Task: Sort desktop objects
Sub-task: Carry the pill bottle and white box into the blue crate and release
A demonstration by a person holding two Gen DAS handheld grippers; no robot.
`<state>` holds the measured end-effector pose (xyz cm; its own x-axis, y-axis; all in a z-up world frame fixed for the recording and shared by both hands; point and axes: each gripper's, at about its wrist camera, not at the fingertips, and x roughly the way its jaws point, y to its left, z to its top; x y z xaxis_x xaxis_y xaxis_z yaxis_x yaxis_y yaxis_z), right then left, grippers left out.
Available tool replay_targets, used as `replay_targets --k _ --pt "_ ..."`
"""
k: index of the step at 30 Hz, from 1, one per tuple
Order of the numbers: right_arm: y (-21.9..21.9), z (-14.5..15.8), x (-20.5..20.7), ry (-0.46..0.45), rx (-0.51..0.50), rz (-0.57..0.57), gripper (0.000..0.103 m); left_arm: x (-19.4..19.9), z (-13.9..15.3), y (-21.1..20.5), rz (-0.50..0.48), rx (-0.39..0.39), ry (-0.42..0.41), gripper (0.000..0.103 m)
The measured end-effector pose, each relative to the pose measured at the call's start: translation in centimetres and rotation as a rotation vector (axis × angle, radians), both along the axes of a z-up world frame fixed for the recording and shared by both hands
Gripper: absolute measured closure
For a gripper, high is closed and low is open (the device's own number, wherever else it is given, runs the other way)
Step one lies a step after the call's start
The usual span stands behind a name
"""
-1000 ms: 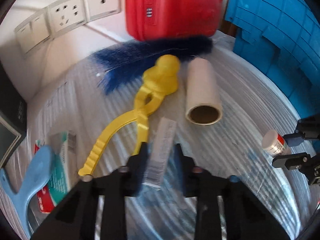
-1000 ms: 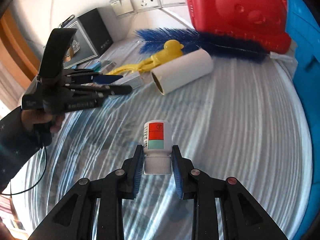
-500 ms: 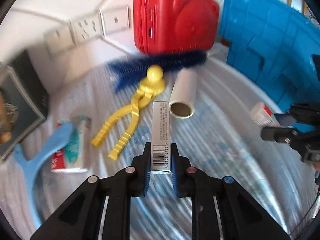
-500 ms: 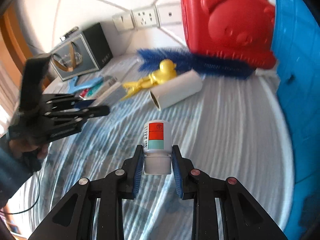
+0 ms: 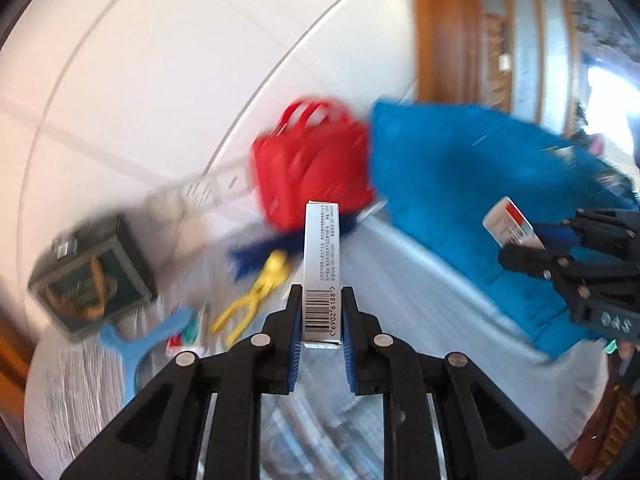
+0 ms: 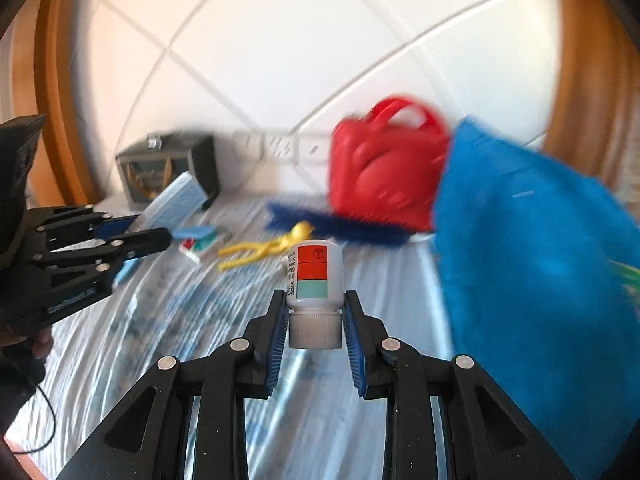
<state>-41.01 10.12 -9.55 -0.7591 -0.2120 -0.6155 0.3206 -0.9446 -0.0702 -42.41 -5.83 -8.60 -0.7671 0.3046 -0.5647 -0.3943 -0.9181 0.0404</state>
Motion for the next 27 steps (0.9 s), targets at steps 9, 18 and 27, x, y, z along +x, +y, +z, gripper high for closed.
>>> replay_targets --k 9,18,27 --pt "10.9 9.8 9.5 0.228 -0.038 -0.18 0.076 5.7 10.5 15.8 -0.225 0.032 0.188 0.086" --pt "25.5 13.5 9.9 0.257 -0.067 -0.329 0.076 6.0 12.4 30.2 -0.321 0.028 0.194 0.086" --pt "33.0 12.6 7.6 0.239 -0.186 -0.406 0.022 5.1 12.6 36.2 -0.154 -0.073 0.214 0.02"
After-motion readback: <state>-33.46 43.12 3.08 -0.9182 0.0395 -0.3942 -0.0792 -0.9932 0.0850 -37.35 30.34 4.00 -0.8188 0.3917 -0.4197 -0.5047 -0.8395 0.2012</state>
